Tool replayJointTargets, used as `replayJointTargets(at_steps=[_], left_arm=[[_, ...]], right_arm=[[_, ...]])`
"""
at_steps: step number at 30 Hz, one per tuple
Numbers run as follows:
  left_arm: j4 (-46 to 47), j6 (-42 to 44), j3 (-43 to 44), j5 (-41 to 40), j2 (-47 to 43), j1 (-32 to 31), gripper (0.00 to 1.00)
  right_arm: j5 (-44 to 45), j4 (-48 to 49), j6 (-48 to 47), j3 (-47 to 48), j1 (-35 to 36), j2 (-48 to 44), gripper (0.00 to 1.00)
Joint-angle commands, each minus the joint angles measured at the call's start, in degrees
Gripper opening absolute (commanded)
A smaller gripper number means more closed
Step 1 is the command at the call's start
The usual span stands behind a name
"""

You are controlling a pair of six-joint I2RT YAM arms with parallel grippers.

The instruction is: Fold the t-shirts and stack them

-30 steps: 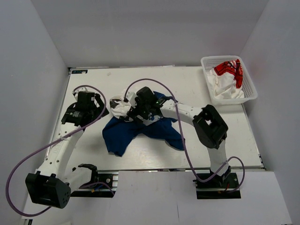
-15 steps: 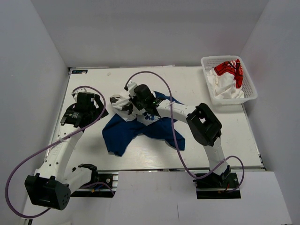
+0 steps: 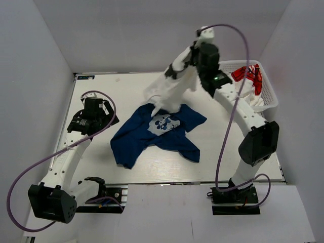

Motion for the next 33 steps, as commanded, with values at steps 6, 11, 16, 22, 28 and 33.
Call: replayJointTargets(at_steps=[6,11,16,22,28,33], left_arm=[[3.5,0.85,0.6,2.78,2.66,0.13,1.0],[4.12,0.85,1.21,2.78,3.89,0.13,1.0],[4.12,0.85,1.74,2.78,4.42,0.13,1.0],[5.26,0.32,2.26,3.39,6.88,0.13,1.0],[4.74,0.32,2.79,3.92,7.41,0.13,1.0],[4.12,0.32,2.79,3.92,7.41,0.13,1.0]], right_arm=[[4.26,-3.78,-3.56,16.21,-16.26,-2.73,0.0],[3.56,-7.84,-4.18,28.79,-25.13,2.62,0.0],[0.31,-7.85,-3.48,30.65,-30.6,3.51,0.0],[-5.23,-10.75,1.26,21.46,-36.67,2.81,0.0],[-7.08,-9.87,6.27,5.88,-38.69,1.49,0.0],[-7.52,-11.89,11.9,-5.2,-39.4,4.12,0.0]])
